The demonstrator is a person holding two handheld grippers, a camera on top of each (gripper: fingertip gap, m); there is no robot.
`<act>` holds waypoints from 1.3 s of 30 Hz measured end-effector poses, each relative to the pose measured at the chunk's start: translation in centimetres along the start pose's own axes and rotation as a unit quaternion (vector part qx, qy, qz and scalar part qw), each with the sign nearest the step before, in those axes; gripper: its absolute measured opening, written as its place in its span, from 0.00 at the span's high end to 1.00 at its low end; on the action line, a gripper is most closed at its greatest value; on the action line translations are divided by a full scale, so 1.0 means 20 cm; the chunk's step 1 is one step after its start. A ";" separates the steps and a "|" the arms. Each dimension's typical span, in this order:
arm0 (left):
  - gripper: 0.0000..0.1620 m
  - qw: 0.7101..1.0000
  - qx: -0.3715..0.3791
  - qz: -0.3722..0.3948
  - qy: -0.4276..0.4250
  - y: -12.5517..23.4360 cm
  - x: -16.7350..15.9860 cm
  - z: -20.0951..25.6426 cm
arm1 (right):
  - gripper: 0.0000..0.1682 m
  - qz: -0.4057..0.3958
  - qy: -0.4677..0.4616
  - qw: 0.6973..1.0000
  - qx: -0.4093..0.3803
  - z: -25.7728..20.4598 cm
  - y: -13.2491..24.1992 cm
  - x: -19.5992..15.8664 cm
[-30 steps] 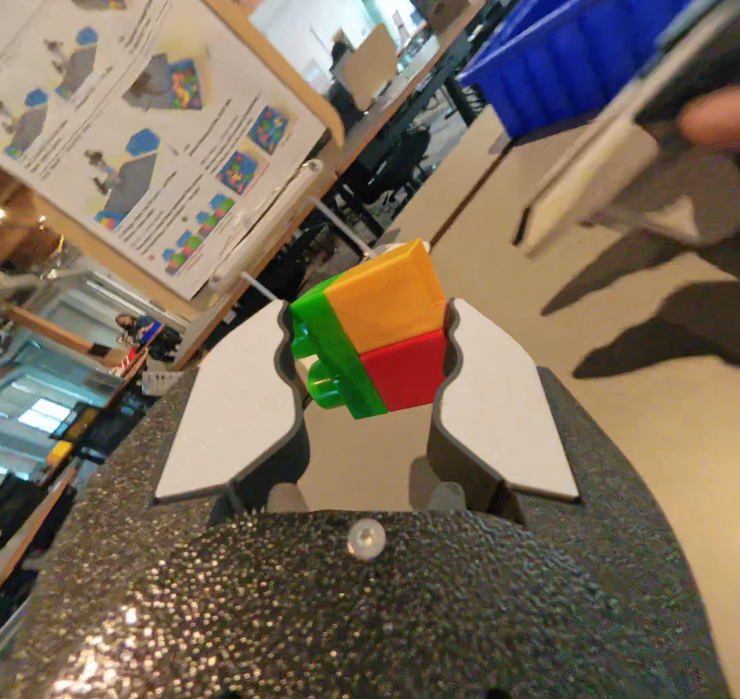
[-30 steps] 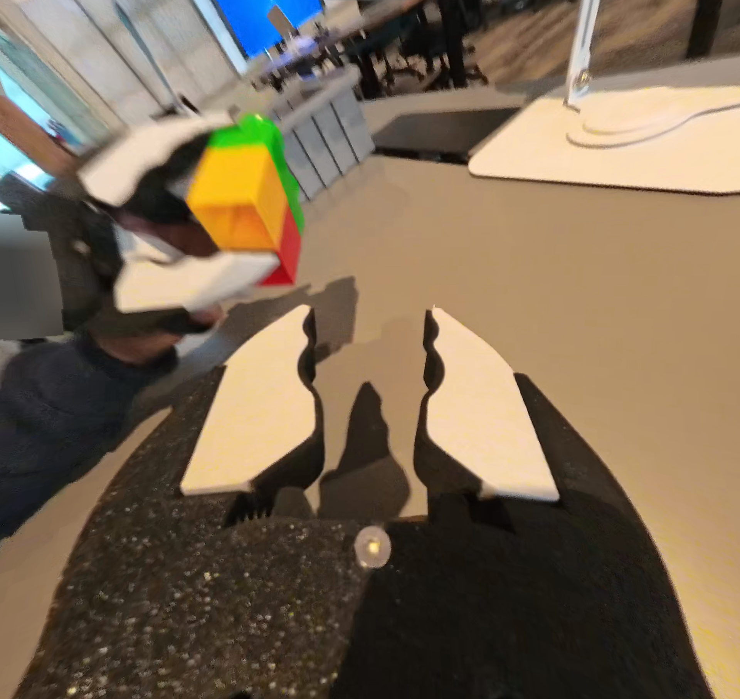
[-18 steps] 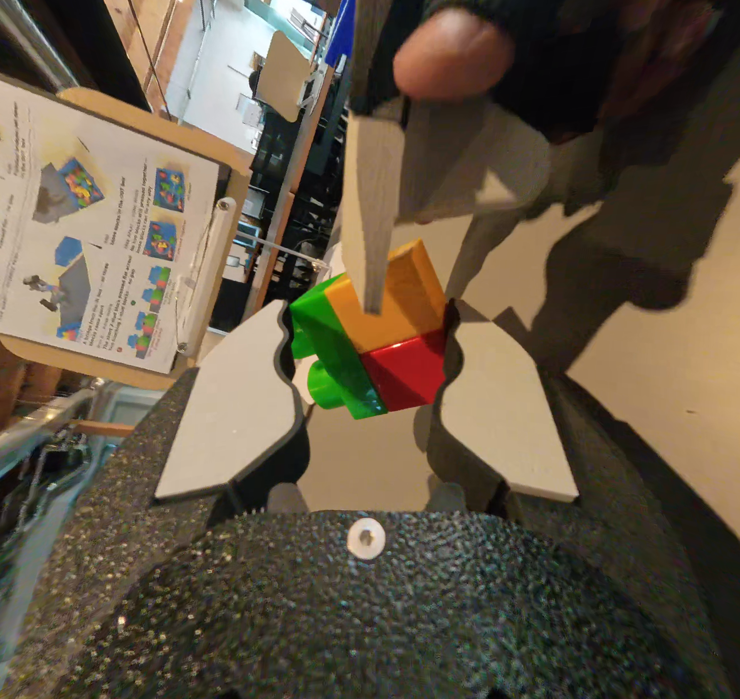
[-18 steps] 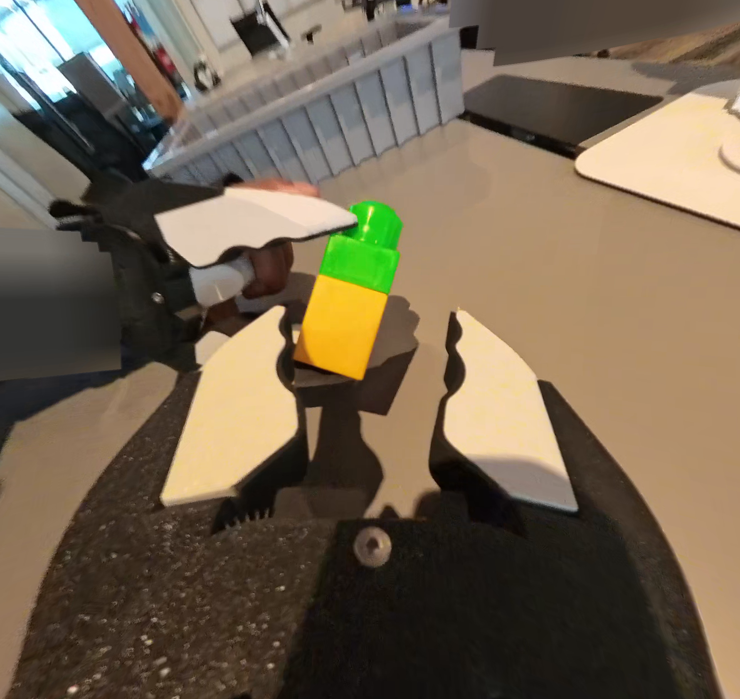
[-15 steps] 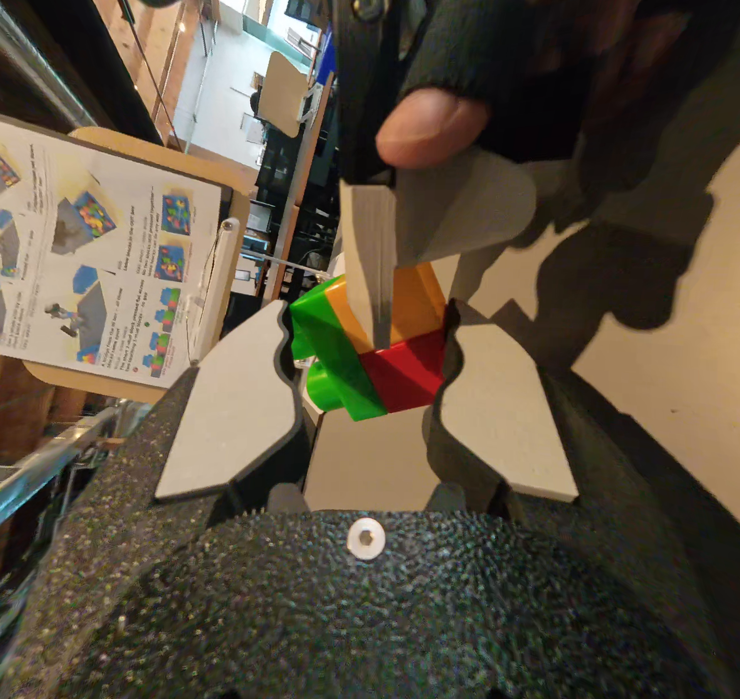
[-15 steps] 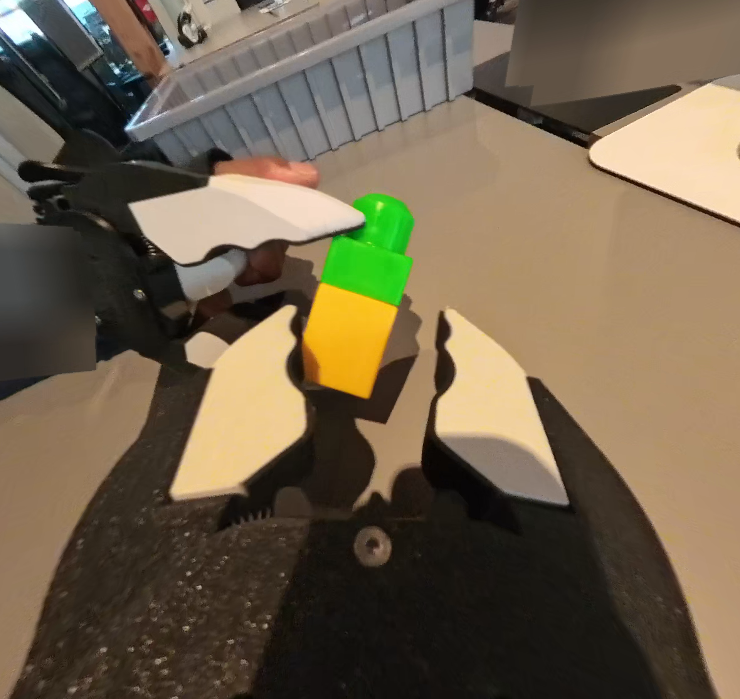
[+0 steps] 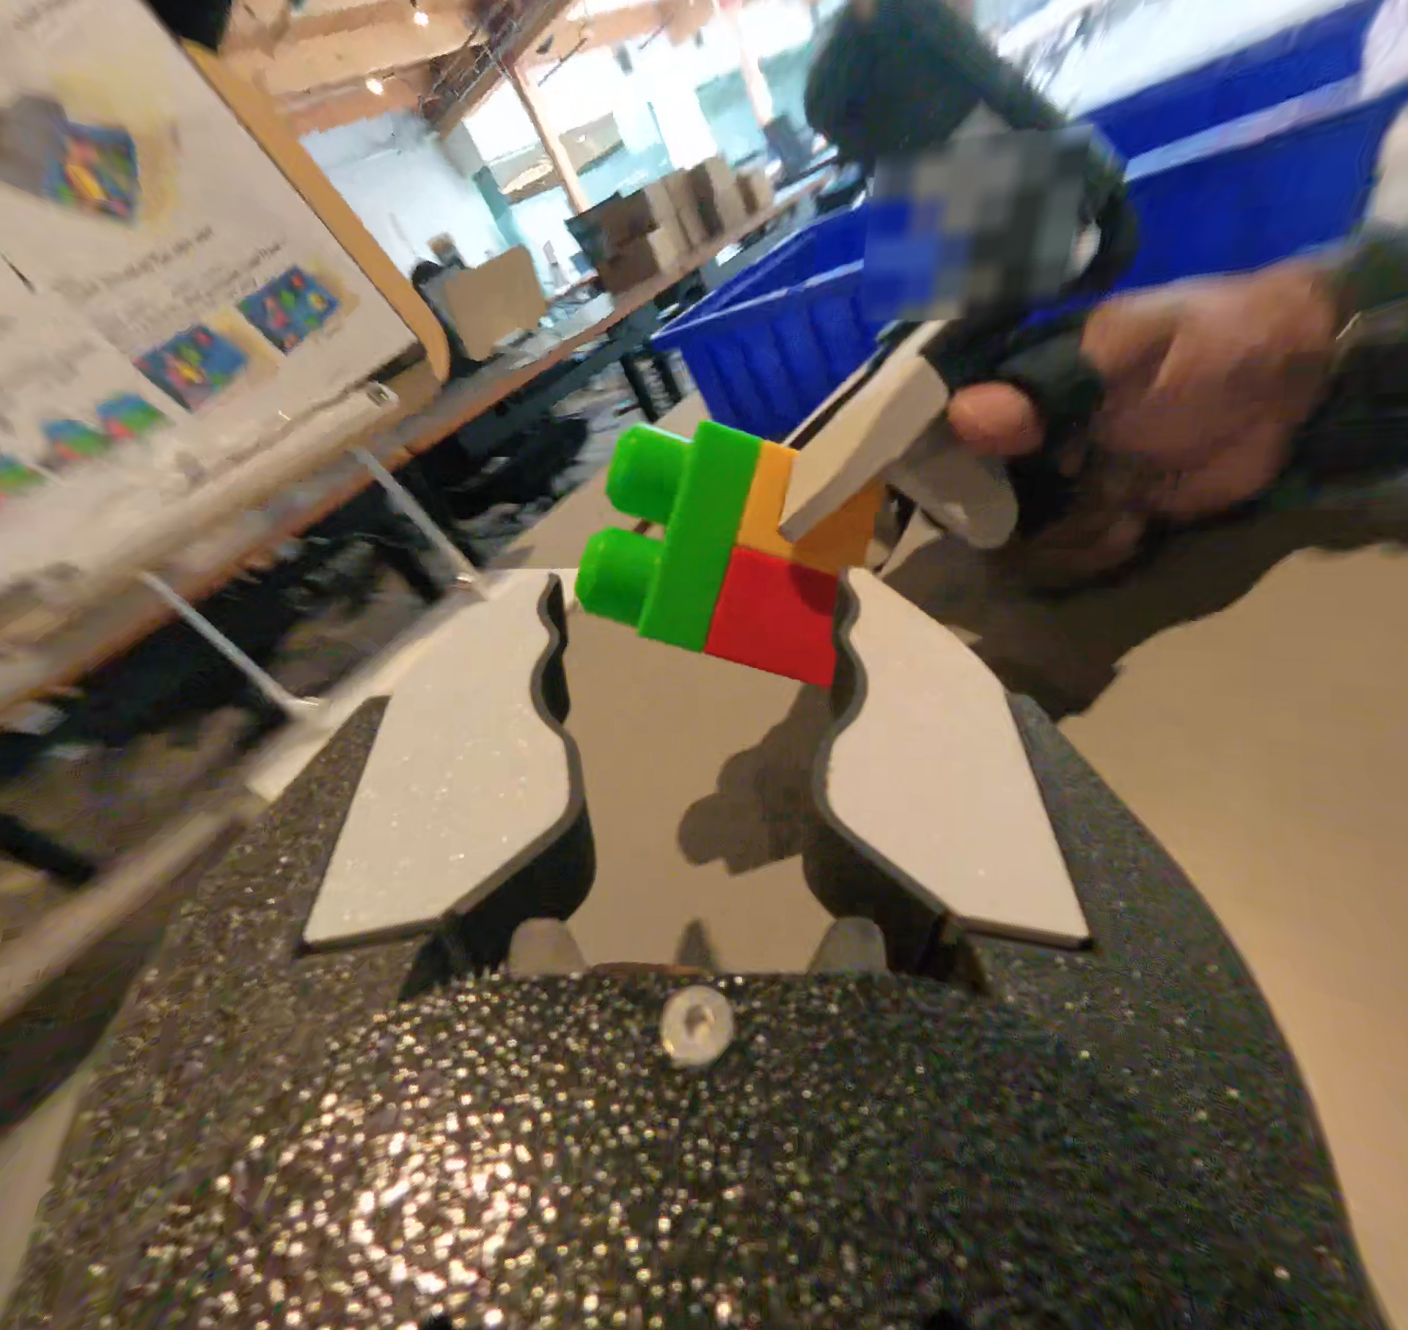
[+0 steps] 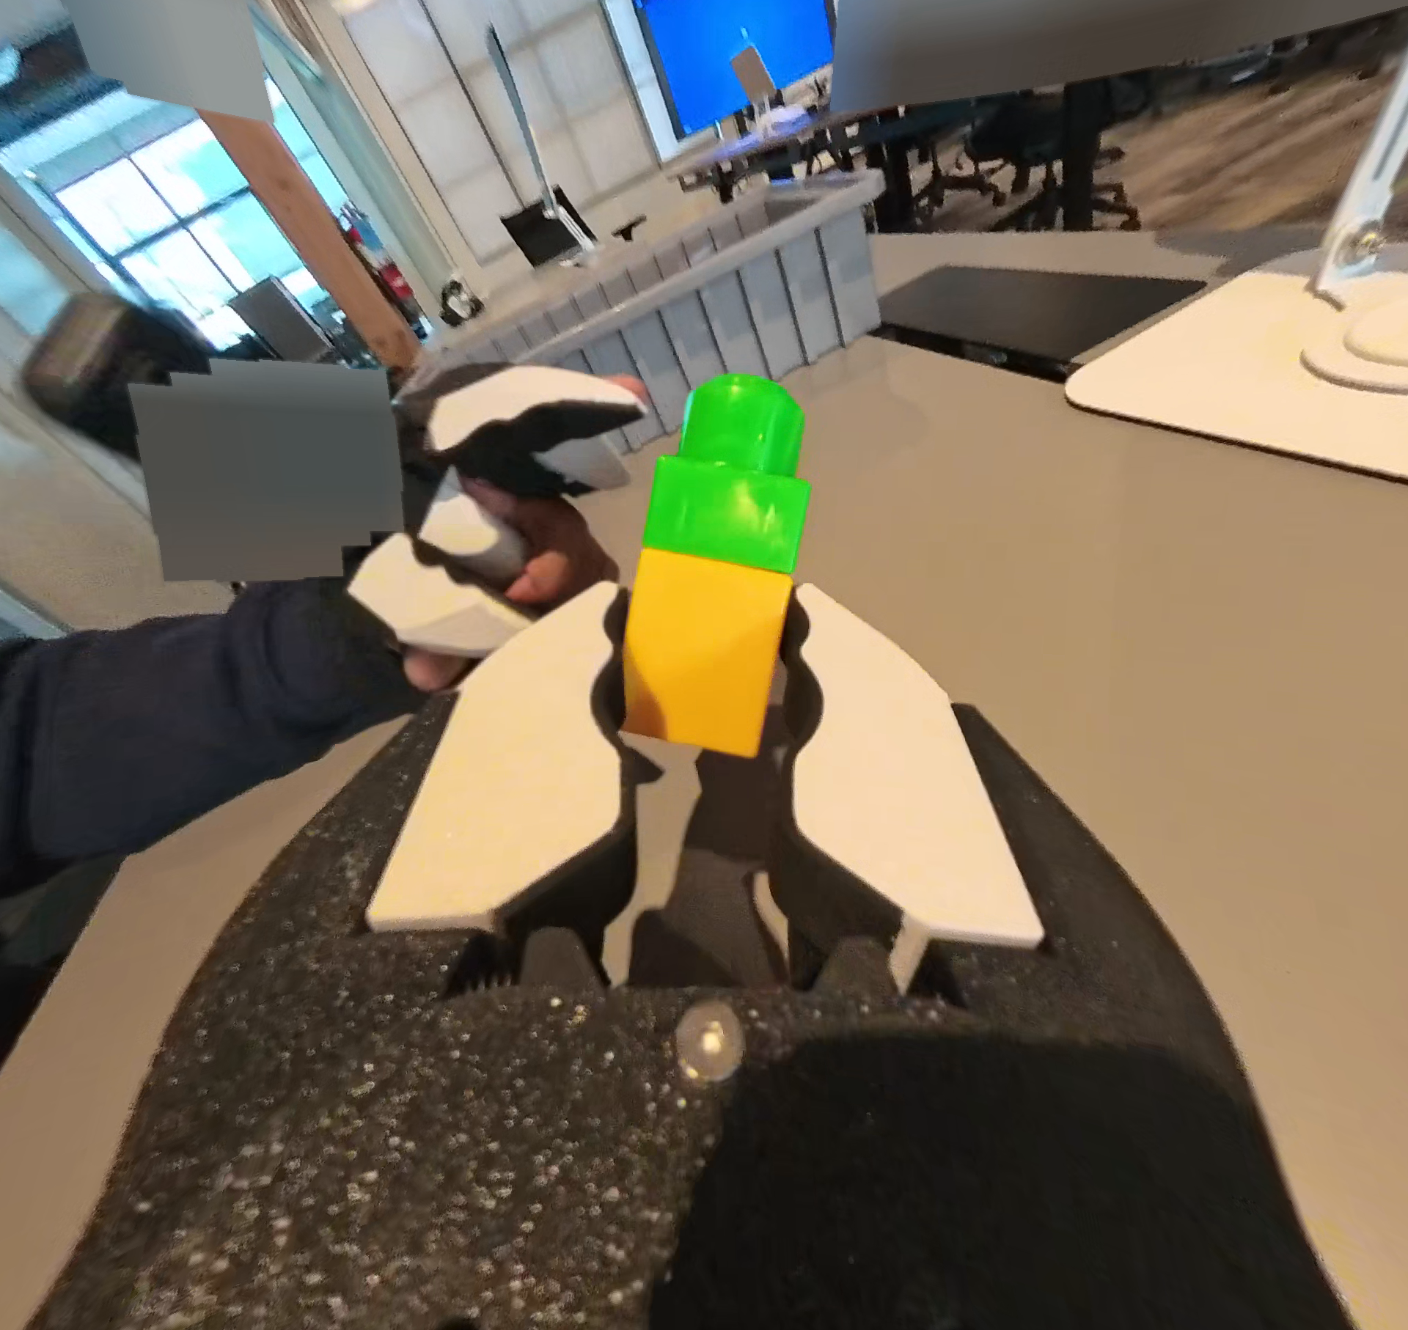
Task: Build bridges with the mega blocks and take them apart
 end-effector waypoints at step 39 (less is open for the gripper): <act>0.77 0.903 -0.230 0.097 0.351 0.03 0.01 -0.03 | 0.78 0.083 0.059 0.989 0.110 -0.20 0.02 -0.01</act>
Point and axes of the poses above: each gripper's, where its closed fingertips meet, y back along the fingers, x out of its top, z = x × y across the jaws, the point moved 9 cm from there along y, back along the fingers, and after that the axes turned 9 degrees about y, right-handed, at the moved point
